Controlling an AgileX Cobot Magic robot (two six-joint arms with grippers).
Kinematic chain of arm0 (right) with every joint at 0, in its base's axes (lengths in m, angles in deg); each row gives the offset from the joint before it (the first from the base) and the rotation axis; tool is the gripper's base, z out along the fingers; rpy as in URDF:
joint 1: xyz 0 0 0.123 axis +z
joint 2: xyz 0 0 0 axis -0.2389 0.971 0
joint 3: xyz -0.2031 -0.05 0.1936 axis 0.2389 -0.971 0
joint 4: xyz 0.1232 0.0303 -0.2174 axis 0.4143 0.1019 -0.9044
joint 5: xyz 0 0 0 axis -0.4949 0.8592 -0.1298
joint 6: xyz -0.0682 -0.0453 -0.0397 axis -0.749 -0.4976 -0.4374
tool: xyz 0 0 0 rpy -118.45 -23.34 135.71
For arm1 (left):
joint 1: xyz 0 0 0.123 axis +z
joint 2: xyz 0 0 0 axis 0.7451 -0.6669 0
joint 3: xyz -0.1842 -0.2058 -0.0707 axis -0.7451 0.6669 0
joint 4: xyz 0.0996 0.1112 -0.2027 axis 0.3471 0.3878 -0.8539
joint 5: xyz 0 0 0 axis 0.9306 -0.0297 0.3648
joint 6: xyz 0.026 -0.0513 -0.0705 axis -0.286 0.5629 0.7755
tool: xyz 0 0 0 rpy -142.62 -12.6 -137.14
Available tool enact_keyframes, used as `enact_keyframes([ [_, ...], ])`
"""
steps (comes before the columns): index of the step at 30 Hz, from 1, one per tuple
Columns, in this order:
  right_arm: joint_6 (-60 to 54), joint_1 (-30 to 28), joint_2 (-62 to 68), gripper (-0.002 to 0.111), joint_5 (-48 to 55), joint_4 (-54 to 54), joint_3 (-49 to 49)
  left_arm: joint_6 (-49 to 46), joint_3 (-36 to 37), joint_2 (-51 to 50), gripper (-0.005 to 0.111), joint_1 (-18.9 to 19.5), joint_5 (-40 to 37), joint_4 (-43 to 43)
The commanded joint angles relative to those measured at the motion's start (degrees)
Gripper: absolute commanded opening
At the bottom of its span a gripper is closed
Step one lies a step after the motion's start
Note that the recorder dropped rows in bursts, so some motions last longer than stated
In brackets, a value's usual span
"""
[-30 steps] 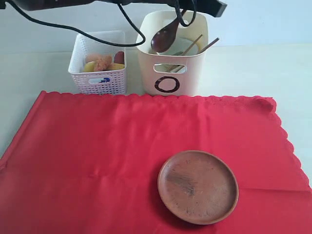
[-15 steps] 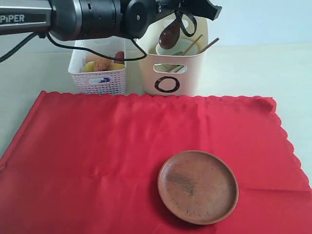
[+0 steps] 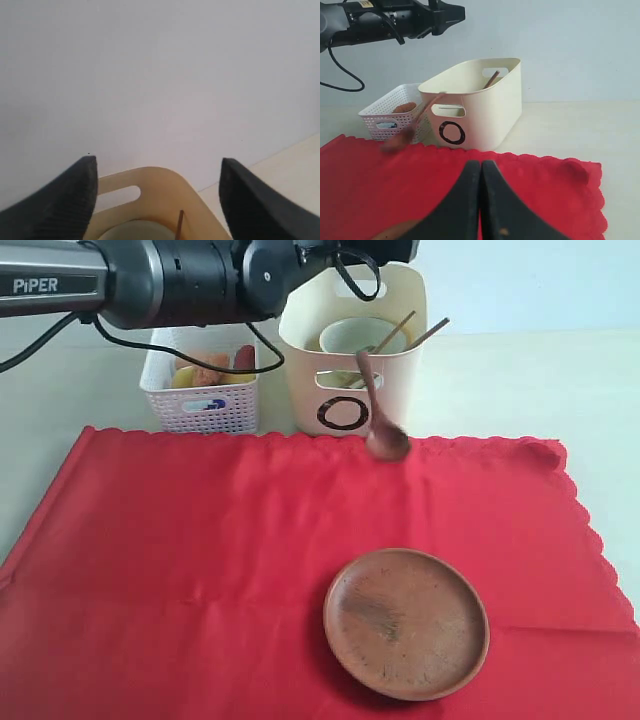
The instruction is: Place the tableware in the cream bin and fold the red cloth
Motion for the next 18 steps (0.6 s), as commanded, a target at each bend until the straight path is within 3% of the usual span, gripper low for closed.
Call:
enact_keyframes([
  [1, 0.1, 0.1, -0.4, 0.0, -0.1, -0.1, -0.2, 0.1, 0.1, 0.2, 0.067, 0.5, 0.2, -3.3],
  [7, 0.1, 0.1, -0.4, 0.0, -0.1, -0.1, -0.2, 0.3, 0.1, 0.6, 0.063, 0.5, -4.8, -4.1],
  [11, 0.1, 0.1, -0.4, 0.0, -0.1, -0.1, -0.2, 0.3, 0.1, 2.7, 0.035, 0.5, -15.6, -4.5],
  [14, 0.1, 0.1, -0.4, 0.0, -0.1, -0.1, -0.2, -0.9, 0.1, 5.3, 0.005, 0.5, -27.1, -2.0],
  [18, 0.1, 0.1, -0.4, 0.0, -0.1, -0.1, -0.2, -3.3, 0.1, 9.1, 0.0, 0.5, -44.0, 3.9],
])
